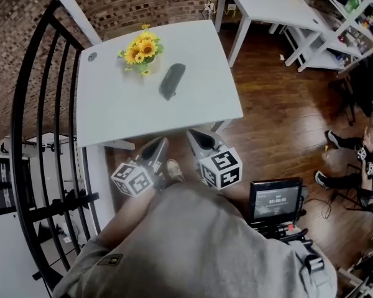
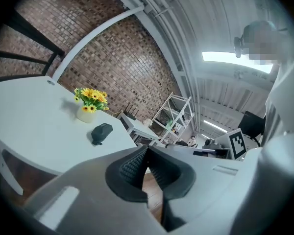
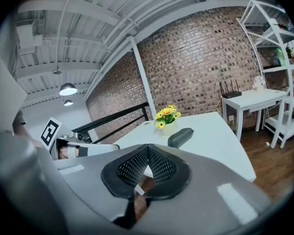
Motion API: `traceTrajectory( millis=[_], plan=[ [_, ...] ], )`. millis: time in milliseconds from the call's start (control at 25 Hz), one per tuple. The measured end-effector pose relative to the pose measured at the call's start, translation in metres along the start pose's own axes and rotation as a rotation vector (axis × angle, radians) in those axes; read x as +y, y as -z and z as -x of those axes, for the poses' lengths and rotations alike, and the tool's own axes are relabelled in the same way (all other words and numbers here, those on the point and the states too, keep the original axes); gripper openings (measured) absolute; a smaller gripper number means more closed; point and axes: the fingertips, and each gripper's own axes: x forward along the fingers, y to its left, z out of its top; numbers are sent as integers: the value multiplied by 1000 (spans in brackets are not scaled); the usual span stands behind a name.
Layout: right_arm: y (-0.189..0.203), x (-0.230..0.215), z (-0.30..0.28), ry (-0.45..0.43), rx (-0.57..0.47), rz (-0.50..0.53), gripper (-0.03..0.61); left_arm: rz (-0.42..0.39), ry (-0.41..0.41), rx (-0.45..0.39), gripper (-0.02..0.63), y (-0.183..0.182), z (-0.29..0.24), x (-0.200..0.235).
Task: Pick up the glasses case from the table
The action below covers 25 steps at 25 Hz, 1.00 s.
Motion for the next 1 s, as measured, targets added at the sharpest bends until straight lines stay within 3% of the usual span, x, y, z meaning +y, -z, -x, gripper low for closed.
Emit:
traceTrajectory(
  millis=[280, 600, 1000],
  plan=[
    [-27, -11, -57, 69, -9, -17, 11, -7, 49, 27, 2, -43, -23, 48],
    [-32, -26, -95, 106, 24, -31, 11, 2, 78, 80, 2, -57, -48, 81],
    [-50, -72, -125, 104, 48, -30, 11, -20, -2, 114, 2, -71, -101, 112]
  ],
)
